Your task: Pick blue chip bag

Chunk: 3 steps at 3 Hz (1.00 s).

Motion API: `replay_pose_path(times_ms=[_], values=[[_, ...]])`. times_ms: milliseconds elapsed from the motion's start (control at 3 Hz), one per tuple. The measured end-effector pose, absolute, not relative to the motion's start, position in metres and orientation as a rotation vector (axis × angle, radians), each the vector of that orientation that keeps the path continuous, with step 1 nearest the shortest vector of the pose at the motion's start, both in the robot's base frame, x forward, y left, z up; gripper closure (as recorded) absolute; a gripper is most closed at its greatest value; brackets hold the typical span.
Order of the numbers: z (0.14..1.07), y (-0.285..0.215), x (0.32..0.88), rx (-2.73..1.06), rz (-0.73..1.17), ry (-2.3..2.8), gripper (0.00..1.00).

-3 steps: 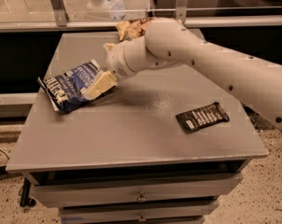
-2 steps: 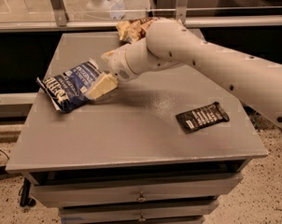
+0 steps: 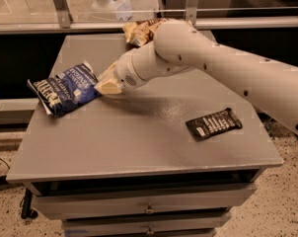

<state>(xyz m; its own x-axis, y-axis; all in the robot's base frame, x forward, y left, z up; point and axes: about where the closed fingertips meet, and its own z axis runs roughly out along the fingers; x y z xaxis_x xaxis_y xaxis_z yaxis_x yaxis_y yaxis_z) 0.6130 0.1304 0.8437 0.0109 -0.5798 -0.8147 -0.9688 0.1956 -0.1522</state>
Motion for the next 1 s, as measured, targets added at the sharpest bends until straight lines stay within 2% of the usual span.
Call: replay_pose_path(times_ms=[333, 667, 1000], values=[[0.841, 0.135, 0.607, -1.48, 0.623, 1.678, 0.88], [0.842, 0.138, 0.605, -1.478, 0.623, 1.676, 1.0], [0.86, 0.135, 0.608, -1.445, 0.602, 1.659, 1.0]])
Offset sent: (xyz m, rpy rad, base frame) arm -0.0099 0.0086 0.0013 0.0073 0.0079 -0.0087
